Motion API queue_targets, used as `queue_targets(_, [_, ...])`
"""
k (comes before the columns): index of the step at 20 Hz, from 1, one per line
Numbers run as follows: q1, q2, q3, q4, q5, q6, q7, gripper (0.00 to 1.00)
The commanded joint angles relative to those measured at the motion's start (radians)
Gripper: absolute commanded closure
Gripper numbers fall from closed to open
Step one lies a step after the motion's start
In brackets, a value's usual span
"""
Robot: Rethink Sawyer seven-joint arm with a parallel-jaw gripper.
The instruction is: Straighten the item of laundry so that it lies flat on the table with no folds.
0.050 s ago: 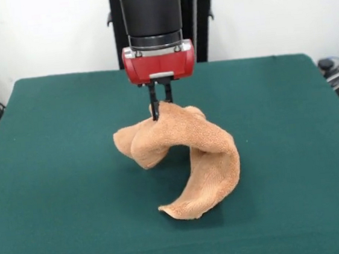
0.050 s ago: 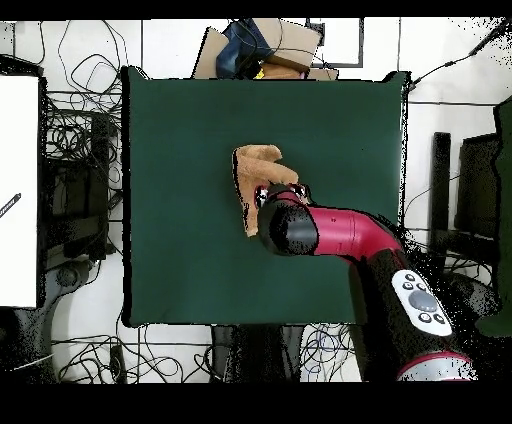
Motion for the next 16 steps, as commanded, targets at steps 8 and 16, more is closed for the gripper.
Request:
queue_targets(8, [0.051, -0.086, -0.016, 0.073, 0.094, 0.073, 0.183, 1.0])
queue_targets(16, [0.086, -0.119, -0.047, 0.107, 0.13, 0.067, 0.193, 0.0])
